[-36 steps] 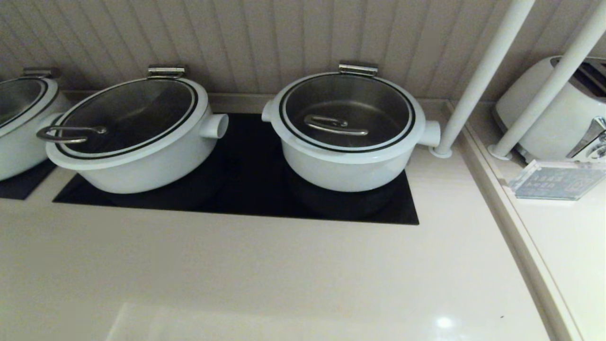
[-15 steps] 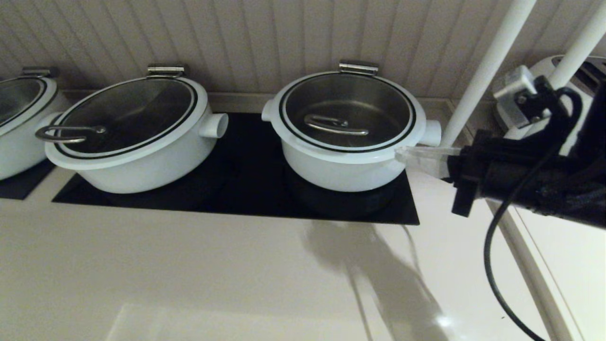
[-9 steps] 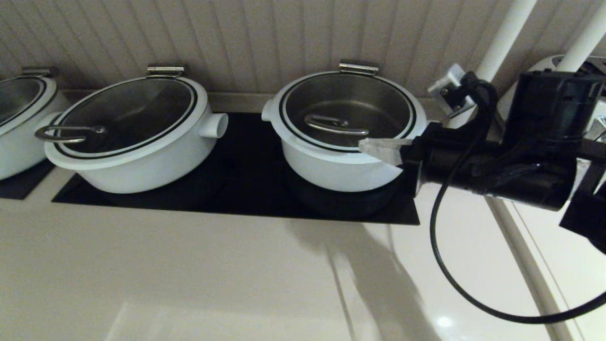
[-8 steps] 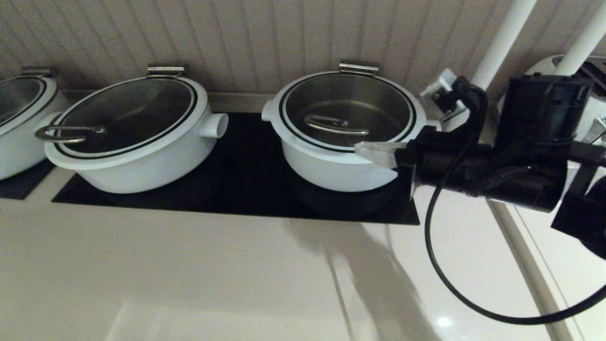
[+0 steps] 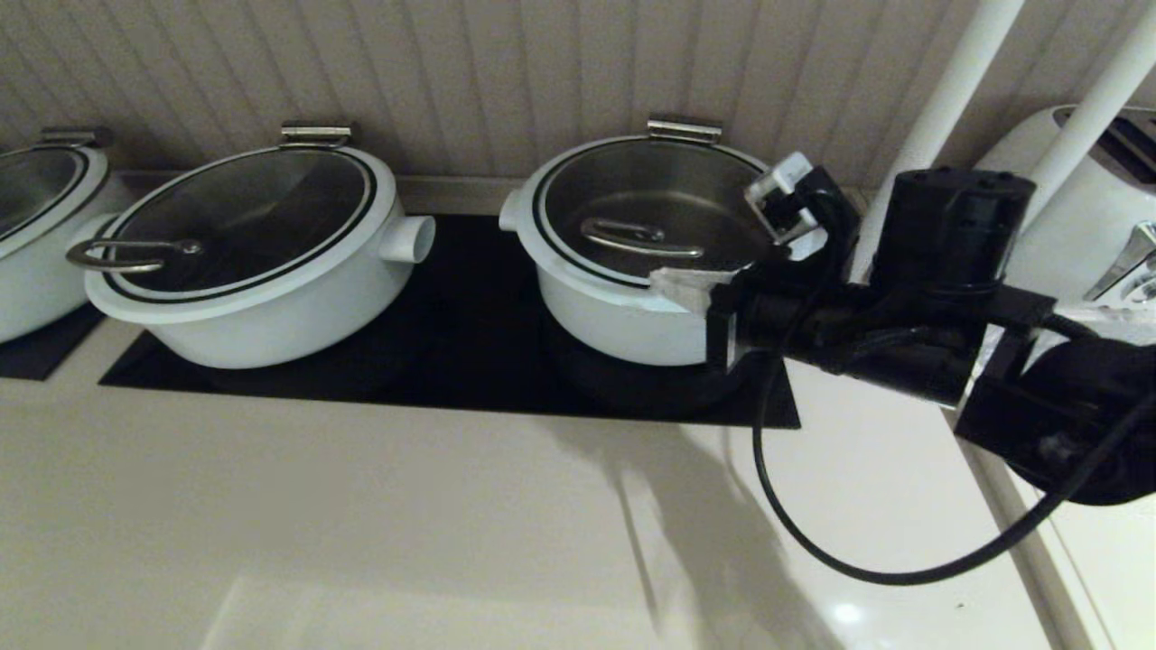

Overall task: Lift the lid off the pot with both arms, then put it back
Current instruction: Open the food pot lid a small opening with the right arm

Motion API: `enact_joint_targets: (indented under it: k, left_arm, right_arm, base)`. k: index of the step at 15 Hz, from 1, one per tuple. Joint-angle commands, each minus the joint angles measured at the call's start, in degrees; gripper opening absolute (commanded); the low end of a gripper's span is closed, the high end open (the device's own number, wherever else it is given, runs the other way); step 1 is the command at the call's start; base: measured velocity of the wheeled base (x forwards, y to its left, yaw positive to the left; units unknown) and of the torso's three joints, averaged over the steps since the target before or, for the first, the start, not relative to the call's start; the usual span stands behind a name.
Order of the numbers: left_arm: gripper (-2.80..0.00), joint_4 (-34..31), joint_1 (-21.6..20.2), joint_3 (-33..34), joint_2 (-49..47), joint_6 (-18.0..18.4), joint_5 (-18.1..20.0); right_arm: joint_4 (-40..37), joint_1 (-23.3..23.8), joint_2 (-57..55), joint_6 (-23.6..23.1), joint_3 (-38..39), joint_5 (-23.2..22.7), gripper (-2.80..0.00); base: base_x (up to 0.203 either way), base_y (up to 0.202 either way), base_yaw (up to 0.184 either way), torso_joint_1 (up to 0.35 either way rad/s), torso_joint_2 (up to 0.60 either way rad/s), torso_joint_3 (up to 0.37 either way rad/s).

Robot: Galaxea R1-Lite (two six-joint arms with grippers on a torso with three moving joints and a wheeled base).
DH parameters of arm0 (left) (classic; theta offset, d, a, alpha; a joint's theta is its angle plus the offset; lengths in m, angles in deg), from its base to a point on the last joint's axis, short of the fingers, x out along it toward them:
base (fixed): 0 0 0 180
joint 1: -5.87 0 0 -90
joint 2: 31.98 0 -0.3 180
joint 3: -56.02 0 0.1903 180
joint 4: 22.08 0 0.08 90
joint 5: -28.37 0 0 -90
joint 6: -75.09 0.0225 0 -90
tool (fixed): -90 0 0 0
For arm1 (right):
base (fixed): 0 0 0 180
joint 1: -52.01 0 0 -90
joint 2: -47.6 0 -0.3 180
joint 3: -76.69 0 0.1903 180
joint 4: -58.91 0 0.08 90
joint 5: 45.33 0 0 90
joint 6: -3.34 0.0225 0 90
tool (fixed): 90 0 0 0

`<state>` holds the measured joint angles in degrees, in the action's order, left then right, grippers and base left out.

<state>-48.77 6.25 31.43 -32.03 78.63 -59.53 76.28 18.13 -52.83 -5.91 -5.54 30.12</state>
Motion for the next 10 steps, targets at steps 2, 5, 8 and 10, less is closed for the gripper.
enact_joint_targets:
  k: [2,5,8,10]
  left_arm:
    - [-2.8,-0.01,0.0,0.0,-0.04,0.06,0.0]
    - [-2.8,-0.01,-0.03,0.0,-0.04,-0.12,0.0]
    - [-2.8,-0.01,0.06,0.0,-0.04,-0.3,-0.01]
    - [-2.8,-0.01,0.06,0.0,-0.04,-0.3,-0.04]
  right_arm:
    - [0.48,-0.05,-1.26,-0.07,-0.46,0.93,-2.8]
    - [2.14,0.04,-1.43,-0.07,-0.46,3.73,-2.8]
    - [4.71,0.08,-2.66,-0.07,-1.42,6.54,-2.8]
    - [4.97,0.12,-2.93,0.15,-3.04,8.03,-2.8]
  base:
    - [0.0,0.0,0.0,0.0,0.0,0.0]
    - [0.0,0.0,0.0,0.0,0.0,0.0]
    - [0.0,0.0,0.0,0.0,0.0,0.0]
    - [0.0,0.0,0.0,0.0,0.0,0.0]
